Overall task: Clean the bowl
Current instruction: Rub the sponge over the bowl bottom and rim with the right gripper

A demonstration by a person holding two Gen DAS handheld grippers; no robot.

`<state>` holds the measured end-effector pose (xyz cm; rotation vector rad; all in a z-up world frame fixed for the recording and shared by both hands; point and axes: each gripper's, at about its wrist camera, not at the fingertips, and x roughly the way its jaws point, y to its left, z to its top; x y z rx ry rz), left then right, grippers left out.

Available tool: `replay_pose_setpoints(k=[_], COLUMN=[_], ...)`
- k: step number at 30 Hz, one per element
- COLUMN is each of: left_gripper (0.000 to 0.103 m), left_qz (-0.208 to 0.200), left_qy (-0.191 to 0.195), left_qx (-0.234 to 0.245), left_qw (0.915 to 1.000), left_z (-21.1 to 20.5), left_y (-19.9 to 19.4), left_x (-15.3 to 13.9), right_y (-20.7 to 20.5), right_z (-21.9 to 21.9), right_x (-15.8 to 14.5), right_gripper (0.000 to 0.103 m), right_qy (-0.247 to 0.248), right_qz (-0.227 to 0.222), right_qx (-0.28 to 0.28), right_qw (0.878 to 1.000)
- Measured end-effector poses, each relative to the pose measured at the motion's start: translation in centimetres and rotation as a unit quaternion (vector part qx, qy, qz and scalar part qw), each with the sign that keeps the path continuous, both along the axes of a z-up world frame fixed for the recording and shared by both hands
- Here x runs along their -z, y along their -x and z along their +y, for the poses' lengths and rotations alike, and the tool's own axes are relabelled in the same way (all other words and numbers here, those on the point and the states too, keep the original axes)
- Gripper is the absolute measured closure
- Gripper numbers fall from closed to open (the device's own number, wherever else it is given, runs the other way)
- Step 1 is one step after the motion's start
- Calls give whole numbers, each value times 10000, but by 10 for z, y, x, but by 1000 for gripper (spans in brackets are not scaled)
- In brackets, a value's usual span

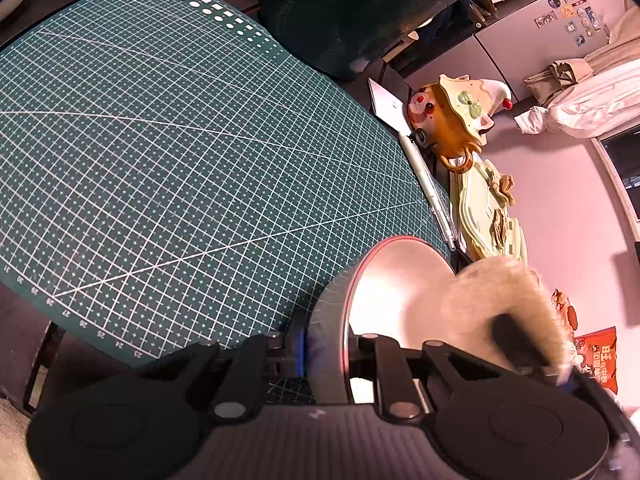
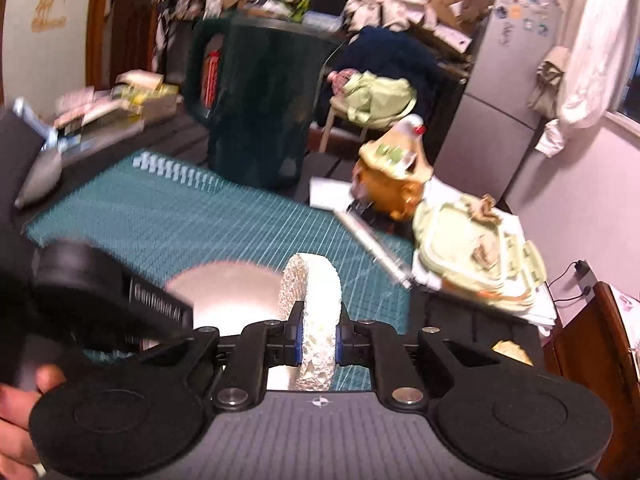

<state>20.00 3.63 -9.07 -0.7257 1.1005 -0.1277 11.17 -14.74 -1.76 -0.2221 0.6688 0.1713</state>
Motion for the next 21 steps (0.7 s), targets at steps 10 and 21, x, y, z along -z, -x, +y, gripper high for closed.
replay_pose_setpoints(k=[10, 21], left_gripper=[87, 87], left_qz=[15, -1], left_qy=[4, -11], left_qx=[-15, 0], left_qw=[10000, 10000], left_z=[1, -1], left_y=[-1, 0], left_x=[-2, -3], right_y=[-16, 2], right_z=[3, 29], right_x=[29, 34], right_gripper=[91, 91], right_qy=[-946, 713], right_qz=[1168, 89], right_qx=[-343, -161], right_qw=[9880, 9973])
